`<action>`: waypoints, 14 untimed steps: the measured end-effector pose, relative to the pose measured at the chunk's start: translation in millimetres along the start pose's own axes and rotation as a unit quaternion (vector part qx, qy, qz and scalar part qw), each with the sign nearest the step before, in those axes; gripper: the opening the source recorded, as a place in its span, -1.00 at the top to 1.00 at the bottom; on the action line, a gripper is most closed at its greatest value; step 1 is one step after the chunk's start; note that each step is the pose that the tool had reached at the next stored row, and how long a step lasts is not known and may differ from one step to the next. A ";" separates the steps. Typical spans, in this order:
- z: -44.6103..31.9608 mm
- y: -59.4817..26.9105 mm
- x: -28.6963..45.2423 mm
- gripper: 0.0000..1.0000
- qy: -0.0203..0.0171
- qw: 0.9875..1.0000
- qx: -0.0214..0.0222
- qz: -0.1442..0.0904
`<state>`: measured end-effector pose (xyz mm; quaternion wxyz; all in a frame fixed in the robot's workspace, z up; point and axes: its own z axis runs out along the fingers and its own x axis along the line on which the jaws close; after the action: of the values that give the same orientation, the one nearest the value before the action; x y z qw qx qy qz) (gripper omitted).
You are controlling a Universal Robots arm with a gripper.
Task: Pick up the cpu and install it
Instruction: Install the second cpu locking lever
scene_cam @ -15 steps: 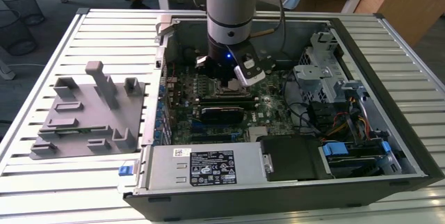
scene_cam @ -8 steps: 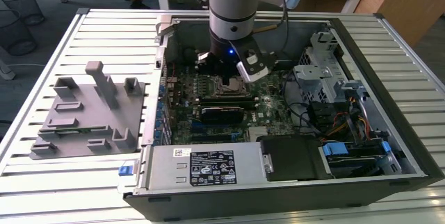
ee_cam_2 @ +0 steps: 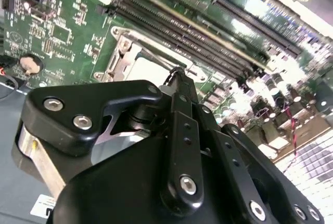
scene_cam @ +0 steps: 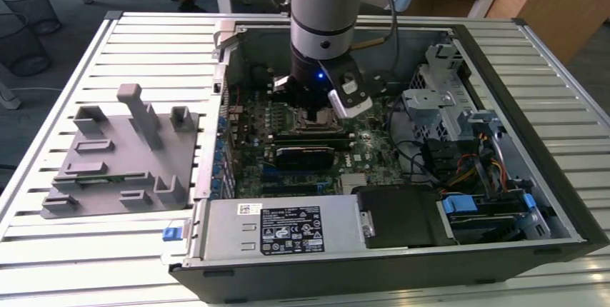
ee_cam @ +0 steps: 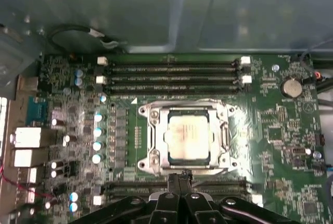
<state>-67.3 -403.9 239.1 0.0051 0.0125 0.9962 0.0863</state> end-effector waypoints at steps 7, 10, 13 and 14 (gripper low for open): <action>8.1 -6.1 5.5 0.79 0.000 1.000 0.000 0.000; 11.4 -7.3 7.7 0.79 0.000 1.000 -0.003 0.000; 12.4 -8.8 9.8 0.79 0.000 1.000 -0.013 0.000; 12.5 -9.6 10.4 0.79 0.000 1.000 -0.017 0.000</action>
<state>-77.7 -410.9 225.0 0.0050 0.0125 0.9945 0.1036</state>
